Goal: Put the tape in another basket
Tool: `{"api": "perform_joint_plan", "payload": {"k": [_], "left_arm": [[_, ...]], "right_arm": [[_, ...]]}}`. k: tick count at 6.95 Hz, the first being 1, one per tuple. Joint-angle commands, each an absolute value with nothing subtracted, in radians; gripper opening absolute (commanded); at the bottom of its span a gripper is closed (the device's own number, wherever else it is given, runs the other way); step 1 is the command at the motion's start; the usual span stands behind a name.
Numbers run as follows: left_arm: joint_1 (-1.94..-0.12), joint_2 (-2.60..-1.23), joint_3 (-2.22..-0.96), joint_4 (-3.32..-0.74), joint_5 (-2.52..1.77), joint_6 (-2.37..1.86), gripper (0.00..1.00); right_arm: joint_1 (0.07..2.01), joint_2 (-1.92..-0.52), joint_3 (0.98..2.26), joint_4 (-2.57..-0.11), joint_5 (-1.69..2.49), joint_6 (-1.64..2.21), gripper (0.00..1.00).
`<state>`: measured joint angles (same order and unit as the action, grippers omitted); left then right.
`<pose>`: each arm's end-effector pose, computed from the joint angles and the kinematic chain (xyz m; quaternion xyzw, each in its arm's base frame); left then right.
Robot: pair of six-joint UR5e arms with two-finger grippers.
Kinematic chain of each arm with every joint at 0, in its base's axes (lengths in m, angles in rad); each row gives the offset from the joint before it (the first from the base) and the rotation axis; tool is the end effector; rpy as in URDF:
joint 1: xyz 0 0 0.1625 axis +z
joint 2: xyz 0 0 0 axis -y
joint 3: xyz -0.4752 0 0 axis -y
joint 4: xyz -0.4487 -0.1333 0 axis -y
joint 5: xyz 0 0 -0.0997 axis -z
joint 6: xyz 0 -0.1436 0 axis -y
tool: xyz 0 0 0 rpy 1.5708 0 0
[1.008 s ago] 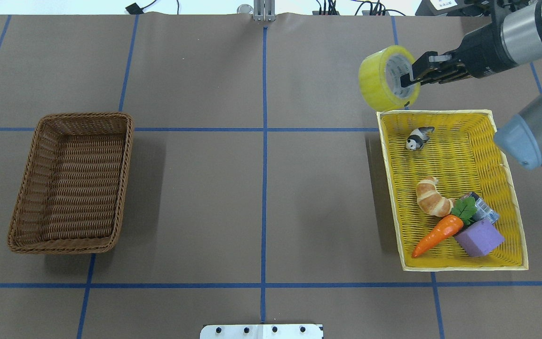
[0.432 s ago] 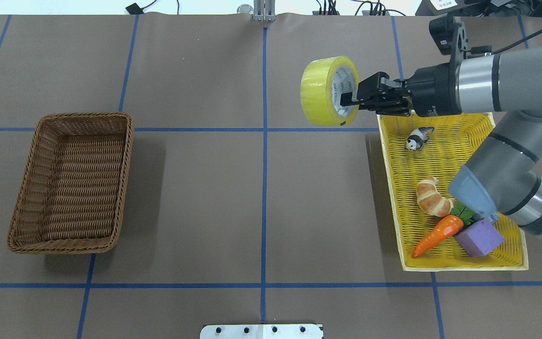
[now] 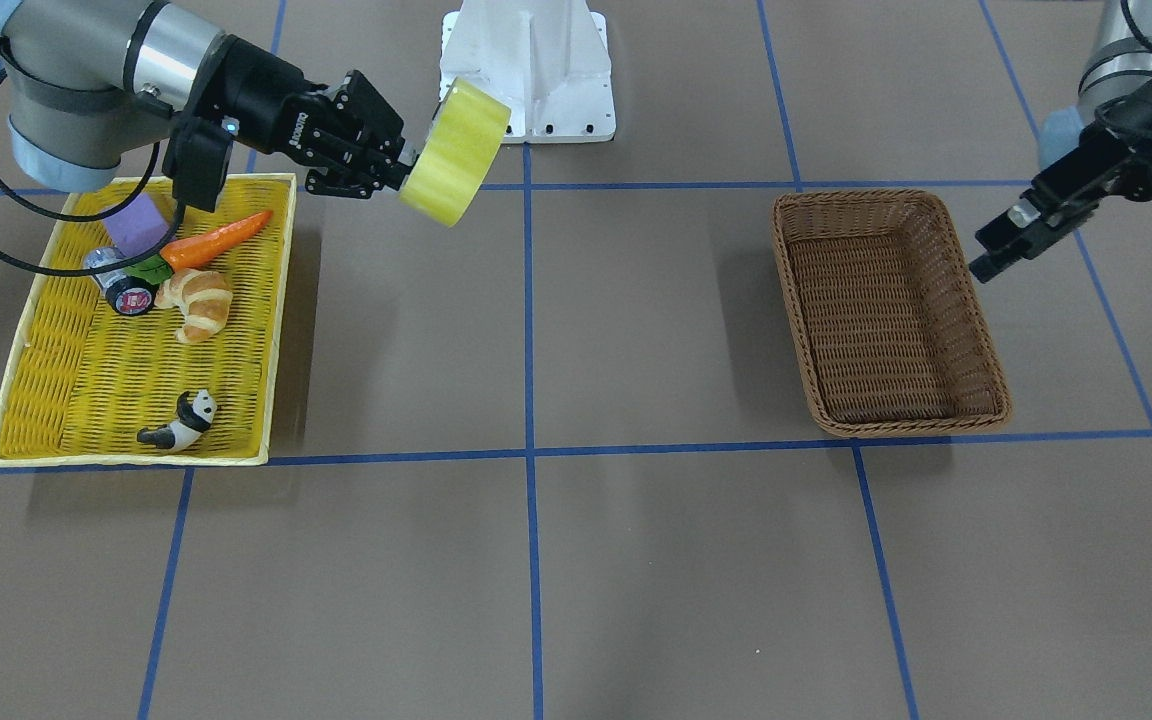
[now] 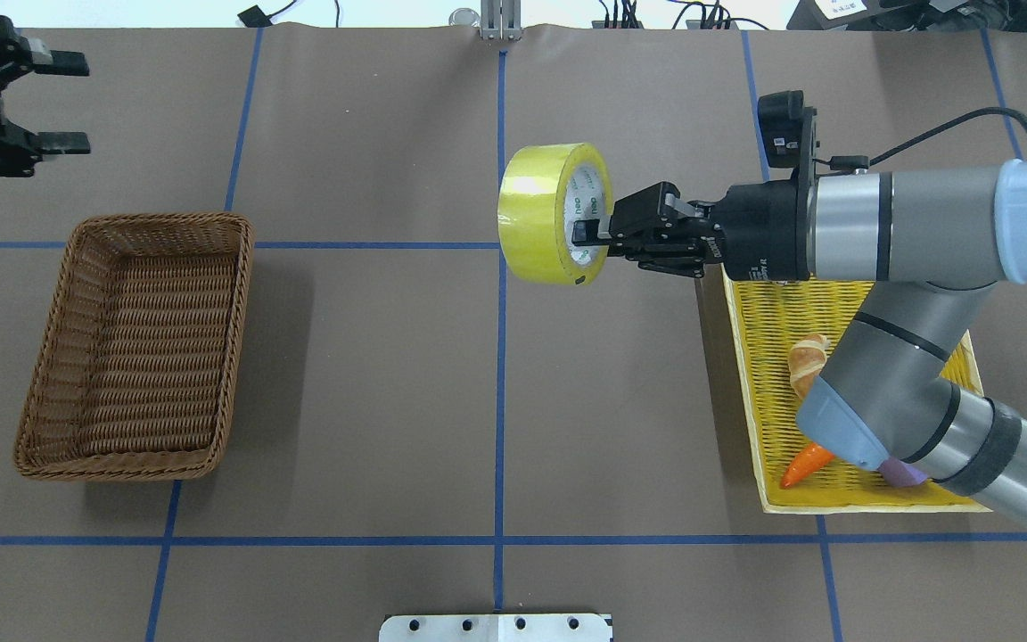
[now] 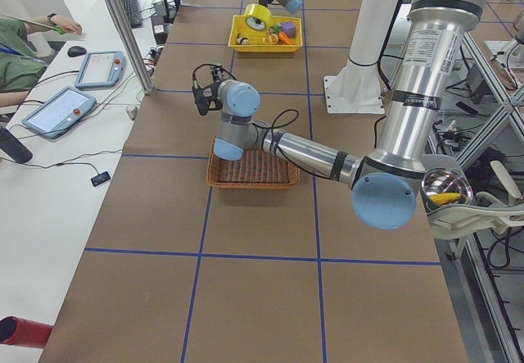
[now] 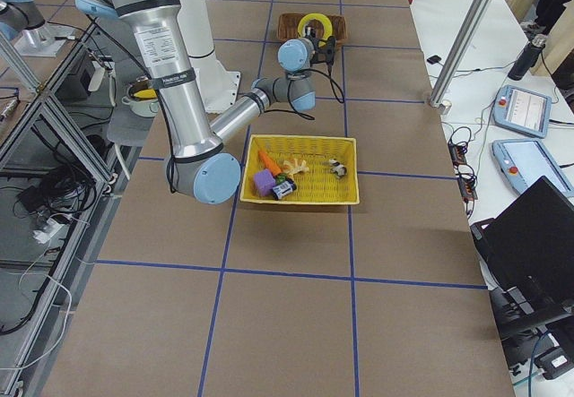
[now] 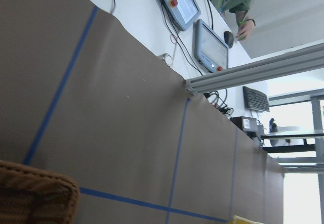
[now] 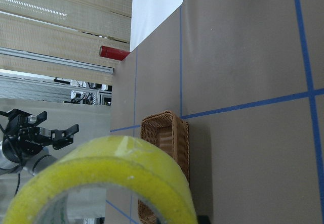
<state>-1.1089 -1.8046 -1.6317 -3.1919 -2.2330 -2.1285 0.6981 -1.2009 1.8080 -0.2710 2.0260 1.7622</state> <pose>0.2326 -0.5682 0.3623 0.0306 0.7953 -0.2238 0.5626 -0.4369 -0.4582 0.2129 0.0727 -0.8018 0.0765 0.5882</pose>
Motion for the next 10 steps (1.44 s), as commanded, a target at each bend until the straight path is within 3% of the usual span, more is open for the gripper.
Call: {"api": "perform_joint_plan", "payload": {"k": [1, 5, 10], "left_arm": [[-0.895, -1.848, -1.628, -3.456, -1.947, -2.328, 0.98], [-0.720, -1.959, -1.637, -3.507, -1.859, -2.341, 0.98], [-0.596, -1.971, -1.632, -3.504, -1.763, -2.332, 0.97]], "right_arm": [[0.654, -1.157, 1.804, -0.267, 2.020, 1.790, 0.00], [0.589, -1.092, 1.775, -0.273, 2.028, 1.801, 0.00], [0.537, -1.091, 1.767, -0.273, 2.028, 1.793, 0.00]]}}
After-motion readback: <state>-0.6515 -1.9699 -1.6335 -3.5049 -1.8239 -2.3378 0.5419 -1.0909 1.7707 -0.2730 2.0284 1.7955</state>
